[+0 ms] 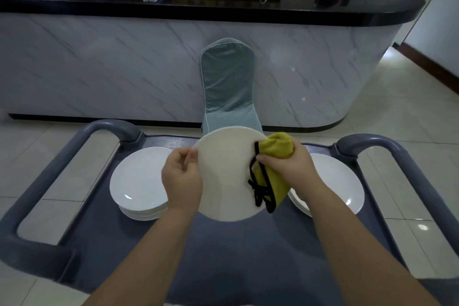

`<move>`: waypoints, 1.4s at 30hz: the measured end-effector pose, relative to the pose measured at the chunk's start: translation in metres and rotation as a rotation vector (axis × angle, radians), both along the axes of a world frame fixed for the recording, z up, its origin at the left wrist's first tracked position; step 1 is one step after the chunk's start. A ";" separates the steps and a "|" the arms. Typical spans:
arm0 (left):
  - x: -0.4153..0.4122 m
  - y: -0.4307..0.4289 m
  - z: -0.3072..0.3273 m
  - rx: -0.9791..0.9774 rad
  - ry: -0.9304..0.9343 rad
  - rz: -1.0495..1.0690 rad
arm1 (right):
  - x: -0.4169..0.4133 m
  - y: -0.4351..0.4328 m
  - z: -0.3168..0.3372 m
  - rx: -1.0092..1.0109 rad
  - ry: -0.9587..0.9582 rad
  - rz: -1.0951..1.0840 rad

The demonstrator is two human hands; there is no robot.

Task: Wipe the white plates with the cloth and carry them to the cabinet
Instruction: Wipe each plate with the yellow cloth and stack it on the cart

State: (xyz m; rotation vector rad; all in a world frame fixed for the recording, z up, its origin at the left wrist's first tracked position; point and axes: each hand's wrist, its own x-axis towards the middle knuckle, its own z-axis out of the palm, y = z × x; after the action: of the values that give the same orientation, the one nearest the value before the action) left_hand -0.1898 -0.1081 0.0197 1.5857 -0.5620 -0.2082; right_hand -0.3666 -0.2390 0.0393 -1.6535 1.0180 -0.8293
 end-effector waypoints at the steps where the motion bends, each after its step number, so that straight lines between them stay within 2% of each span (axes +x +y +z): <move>1: -0.004 0.001 -0.009 0.033 0.049 0.004 | -0.002 0.002 -0.007 0.005 0.014 -0.009; 2: -0.007 0.001 -0.017 0.082 0.043 -0.021 | -0.002 0.004 -0.013 -0.026 0.030 -0.024; 4: -0.005 0.001 -0.024 0.216 -0.132 -0.130 | -0.003 0.009 -0.024 -0.110 0.036 -0.058; 6: 0.000 -0.004 -0.014 0.349 -0.519 -0.243 | -0.004 0.012 -0.024 -0.228 0.054 -0.055; 8: -0.002 -0.017 0.006 0.371 -0.889 -0.358 | -0.002 0.013 -0.015 -0.383 0.136 0.011; 10: -0.010 -0.028 0.029 0.287 -1.025 -0.460 | 0.002 0.014 0.000 -0.510 0.185 0.066; 13: -0.013 -0.039 0.060 0.184 -0.988 -0.411 | 0.006 0.008 0.033 -0.582 0.118 0.071; 16: -0.003 -0.042 0.079 0.098 -0.892 -0.312 | 0.007 0.004 0.064 -0.535 0.033 0.088; 18: 0.006 -0.037 0.076 0.056 -0.654 -0.261 | 0.005 0.002 0.067 -0.403 -0.039 0.081; 21: 0.006 -0.025 0.044 0.000 -0.051 -0.068 | -0.004 0.004 0.037 -0.055 -0.143 -0.030; 23: -0.005 -0.015 0.015 0.051 0.101 0.035 | -0.006 0.012 0.011 0.048 -0.135 -0.116; 25: -0.011 -0.006 -0.006 0.147 0.004 -0.032 | -0.006 0.022 -0.009 0.035 -0.095 -0.161; 26: -0.010 -0.003 -0.010 0.215 -0.131 -0.093 | -0.008 0.024 -0.015 0.006 -0.091 -0.160; 29: -0.005 -0.013 0.008 0.353 -0.741 -0.253 | -0.007 0.023 -0.011 -0.231 -0.002 -0.044; 30: -0.009 -0.019 0.020 0.330 -0.887 -0.296 | -0.004 0.021 -0.004 -0.347 0.056 0.025; 32: -0.018 -0.030 0.046 0.274 -1.050 -0.392 | 0.003 0.017 0.013 -0.545 0.115 0.109; 35: -0.014 -0.042 0.079 0.230 -1.129 -0.404 | 0.007 0.007 0.041 -0.654 0.063 0.087; 38: -0.008 -0.047 0.098 0.143 -1.205 -0.366 | 0.009 0.005 0.058 -0.663 0.025 0.062; 40: -0.003 -0.047 0.097 0.116 -1.131 -0.329 | 0.011 0.009 0.059 -0.600 -0.055 0.036; 42: 0.005 -0.043 0.079 0.144 -0.887 -0.204 | 0.006 0.011 0.044 -0.382 -0.174 -0.010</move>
State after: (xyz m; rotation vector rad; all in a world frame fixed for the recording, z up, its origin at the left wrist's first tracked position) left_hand -0.1846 -0.1508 0.0992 1.7204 -1.4192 0.3376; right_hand -0.3605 -0.2279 0.0834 -1.8535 0.7803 -1.2090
